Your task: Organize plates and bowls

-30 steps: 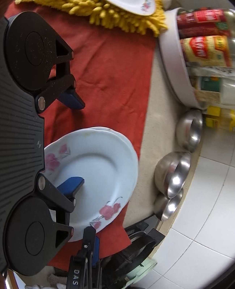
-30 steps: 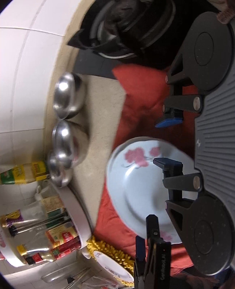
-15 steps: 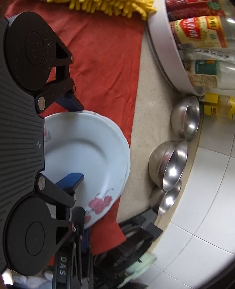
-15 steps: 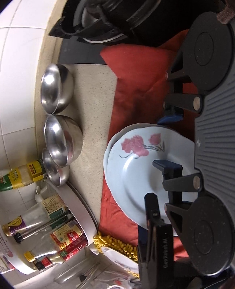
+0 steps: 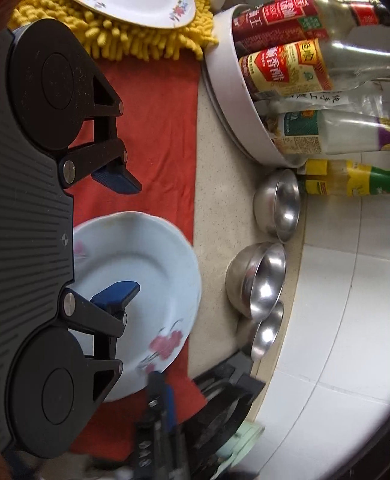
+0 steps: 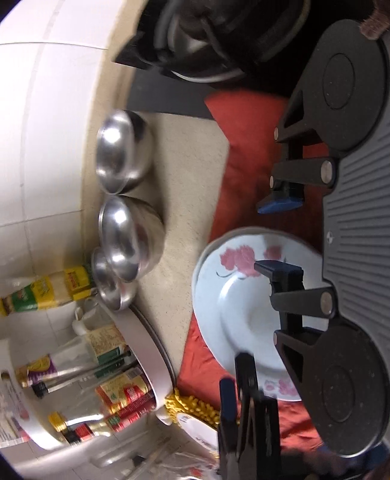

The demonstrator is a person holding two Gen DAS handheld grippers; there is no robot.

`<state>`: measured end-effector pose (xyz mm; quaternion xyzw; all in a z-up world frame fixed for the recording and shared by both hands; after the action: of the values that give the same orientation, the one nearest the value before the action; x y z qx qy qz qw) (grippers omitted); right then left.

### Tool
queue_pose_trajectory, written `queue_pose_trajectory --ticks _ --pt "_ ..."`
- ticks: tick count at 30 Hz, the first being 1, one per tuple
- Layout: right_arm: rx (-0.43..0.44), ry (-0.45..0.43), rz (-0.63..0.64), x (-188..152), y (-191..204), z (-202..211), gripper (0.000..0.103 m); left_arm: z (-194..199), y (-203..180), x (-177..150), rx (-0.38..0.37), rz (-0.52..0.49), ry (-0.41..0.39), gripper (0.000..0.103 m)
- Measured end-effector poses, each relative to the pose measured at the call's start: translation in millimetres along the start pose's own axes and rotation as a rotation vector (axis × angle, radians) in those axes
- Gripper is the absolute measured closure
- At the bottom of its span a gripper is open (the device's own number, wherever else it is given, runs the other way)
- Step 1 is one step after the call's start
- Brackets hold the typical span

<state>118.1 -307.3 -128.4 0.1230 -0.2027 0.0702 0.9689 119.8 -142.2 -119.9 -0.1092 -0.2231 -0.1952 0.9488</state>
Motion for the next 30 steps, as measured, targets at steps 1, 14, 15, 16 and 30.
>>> queue_pose_trajectory --ticks 1,14,15,16,30 --pt "-0.001 0.001 0.014 -0.3 0.4 1.5 0.071 3.8 -0.6 -4.6 -0.006 -0.016 0.010 0.032" --pt "0.142 0.177 0.142 -32.1 11.6 12.1 0.071 4.1 -33.7 -24.2 -0.043 -0.083 0.099 0.023" --pt "0.151 0.188 0.136 -34.0 12.8 12.6 0.070 3.0 -34.6 -23.3 -0.035 -0.080 0.098 0.024" --pt "0.163 0.202 0.134 -36.3 14.2 13.8 0.070 3.6 -35.7 -22.2 -0.036 -0.077 0.090 0.024" --pt "0.214 0.136 0.203 -17.7 41.7 20.4 0.070 17.2 0.2 -25.8 0.101 0.089 0.028 0.019"
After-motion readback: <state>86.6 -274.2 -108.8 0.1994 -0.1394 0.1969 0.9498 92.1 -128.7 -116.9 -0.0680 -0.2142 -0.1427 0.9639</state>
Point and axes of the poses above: each gripper's, at about its wrist camera, not at the fingertips, and z roughly against the way its jaws point, y to its left, x to its top, the point moved 8 cm from there along -z, roughly the way its jaws point, and after that the axes turned 15 degrees about y, right-handed, at the moved point
